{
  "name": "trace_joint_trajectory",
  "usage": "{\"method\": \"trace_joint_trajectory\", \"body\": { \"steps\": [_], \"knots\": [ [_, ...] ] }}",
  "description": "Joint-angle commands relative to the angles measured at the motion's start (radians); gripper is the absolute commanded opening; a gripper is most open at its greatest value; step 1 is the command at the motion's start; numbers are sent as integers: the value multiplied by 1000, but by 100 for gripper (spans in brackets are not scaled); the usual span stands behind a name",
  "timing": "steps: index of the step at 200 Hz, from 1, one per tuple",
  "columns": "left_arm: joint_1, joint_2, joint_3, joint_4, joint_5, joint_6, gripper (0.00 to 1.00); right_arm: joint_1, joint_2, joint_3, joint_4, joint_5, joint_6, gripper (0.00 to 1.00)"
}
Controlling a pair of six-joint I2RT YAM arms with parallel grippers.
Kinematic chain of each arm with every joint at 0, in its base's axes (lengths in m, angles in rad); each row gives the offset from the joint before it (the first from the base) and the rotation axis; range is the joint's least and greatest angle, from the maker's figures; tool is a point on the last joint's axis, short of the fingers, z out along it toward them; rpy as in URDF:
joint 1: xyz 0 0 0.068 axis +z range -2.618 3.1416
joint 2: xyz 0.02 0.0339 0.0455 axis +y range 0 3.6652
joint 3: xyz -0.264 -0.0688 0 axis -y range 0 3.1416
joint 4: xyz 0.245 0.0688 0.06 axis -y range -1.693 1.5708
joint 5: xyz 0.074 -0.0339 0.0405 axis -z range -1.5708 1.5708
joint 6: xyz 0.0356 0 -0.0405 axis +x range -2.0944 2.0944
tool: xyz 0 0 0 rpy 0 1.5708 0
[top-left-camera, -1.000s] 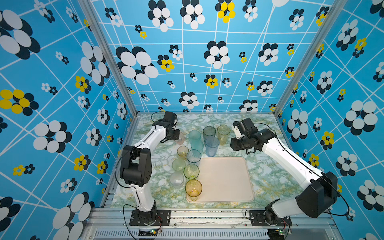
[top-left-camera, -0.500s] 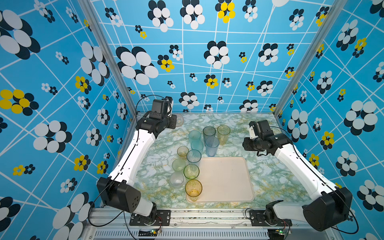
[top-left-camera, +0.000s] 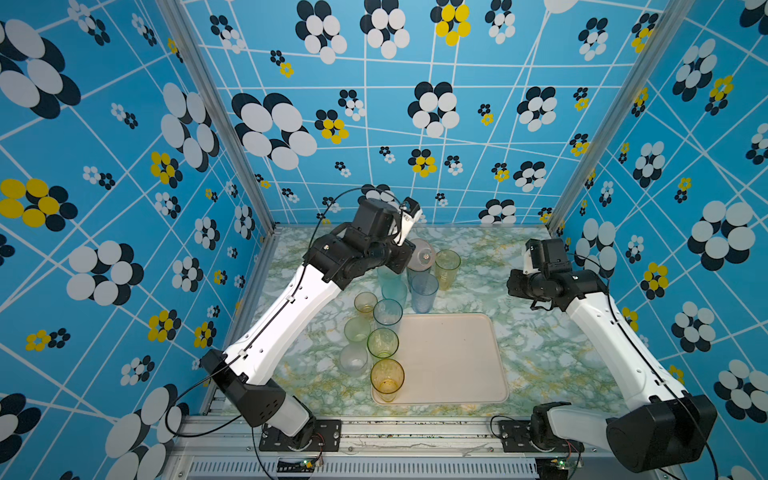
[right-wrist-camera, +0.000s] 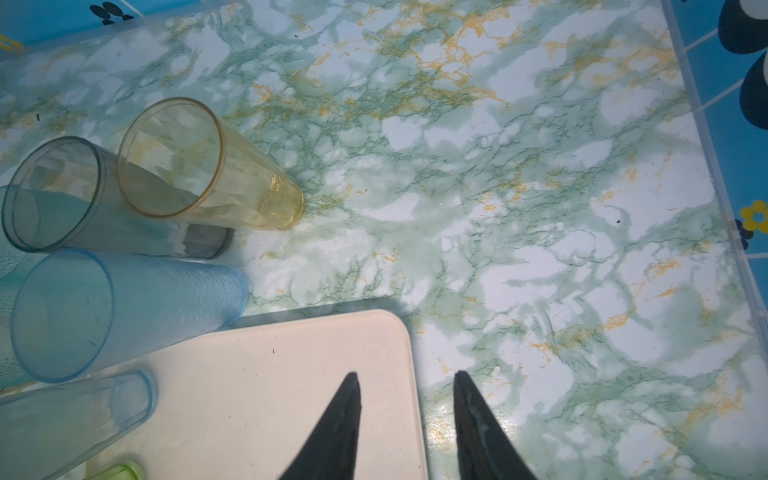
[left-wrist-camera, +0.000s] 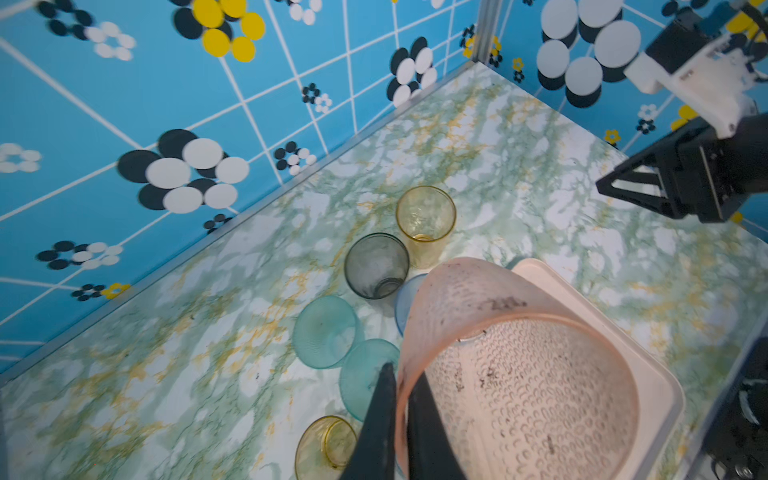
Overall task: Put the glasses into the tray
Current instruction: 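Carry the pink cup over the tray while the right gripper moves aside, then lower the pink cup onto the tray and open the left gripper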
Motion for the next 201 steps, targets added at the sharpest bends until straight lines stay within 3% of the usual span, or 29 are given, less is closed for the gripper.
{"method": "trace_joint_trajectory", "body": {
  "steps": [1,30,95,146,201],
  "knots": [
    [-66,96,67,-62,88,31,4,-22,-9,-5,-9,17,12,40],
    [-139,239,148,-99,163,43,4,-25,1,-25,-4,7,12,39],
    [-240,575,383,-250,198,86,4,-86,-24,-73,-25,-12,3,37],
    [-254,756,505,-313,186,90,4,-90,-69,-98,-78,-67,-3,34],
    [-273,836,519,-287,99,96,4,-89,-124,-167,-101,-132,-2,31]
  ]
}}
